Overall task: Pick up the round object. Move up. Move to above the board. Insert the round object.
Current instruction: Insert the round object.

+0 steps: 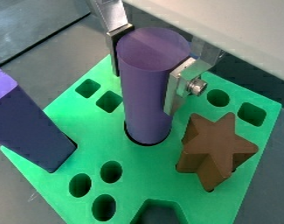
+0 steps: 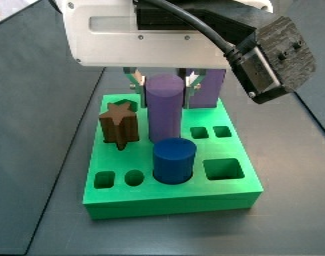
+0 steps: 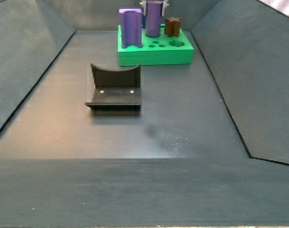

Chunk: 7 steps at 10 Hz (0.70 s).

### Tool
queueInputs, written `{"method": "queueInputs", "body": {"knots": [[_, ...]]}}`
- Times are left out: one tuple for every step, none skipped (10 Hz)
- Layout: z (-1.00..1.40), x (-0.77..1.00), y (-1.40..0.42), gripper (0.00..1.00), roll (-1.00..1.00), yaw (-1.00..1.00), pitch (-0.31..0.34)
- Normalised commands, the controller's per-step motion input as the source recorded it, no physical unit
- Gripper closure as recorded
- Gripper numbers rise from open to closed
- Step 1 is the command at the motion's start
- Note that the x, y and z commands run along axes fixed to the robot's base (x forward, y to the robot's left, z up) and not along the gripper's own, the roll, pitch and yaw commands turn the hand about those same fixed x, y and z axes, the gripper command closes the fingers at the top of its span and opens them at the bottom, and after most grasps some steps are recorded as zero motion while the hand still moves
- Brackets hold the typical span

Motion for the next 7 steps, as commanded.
{"method": "queueInputs", "body": {"knots": [[-0.29,0.07,0.00,1.00,0.00,0.00,0.000],[-0.49,0.00,0.15,1.00,0.04,0.00,0.000],[-0.59,0.00,0.09,1.00,0.05,0.00,-0.001],[-0.64,0.09,0.02,1.00,0.04,-0.03,0.000],[-0.72,0.12,0.00,1.00,0.10,-0.13,-0.036],[-0.75,0.11,-0.10,1.00,0.23,-0.48,-0.103],[-0.76,0.04,0.00,1.00,0.10,-0.89,-0.101]]}}
